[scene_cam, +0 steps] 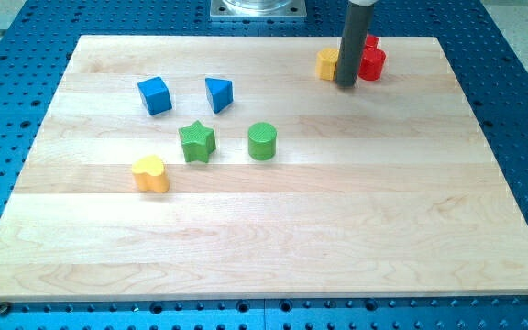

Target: Slightly move the hexagon to the right side

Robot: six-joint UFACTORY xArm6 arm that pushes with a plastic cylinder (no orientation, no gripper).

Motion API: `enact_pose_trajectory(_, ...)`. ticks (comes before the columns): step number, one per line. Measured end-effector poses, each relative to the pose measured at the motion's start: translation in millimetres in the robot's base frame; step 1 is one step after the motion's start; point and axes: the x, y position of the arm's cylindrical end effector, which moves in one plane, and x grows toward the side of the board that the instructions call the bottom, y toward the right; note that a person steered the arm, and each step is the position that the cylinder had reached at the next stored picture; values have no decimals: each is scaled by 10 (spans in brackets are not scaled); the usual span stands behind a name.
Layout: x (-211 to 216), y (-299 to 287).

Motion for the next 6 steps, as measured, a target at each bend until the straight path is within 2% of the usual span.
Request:
enact_pose_trajectory(1,66,-533)
enact_pose_trajectory(2,-62,-688)
enact_pose_trajectory(4,-364,-388)
enact_pose_trajectory(5,-47,-506)
enact_pose_trajectory(6,1114,-598)
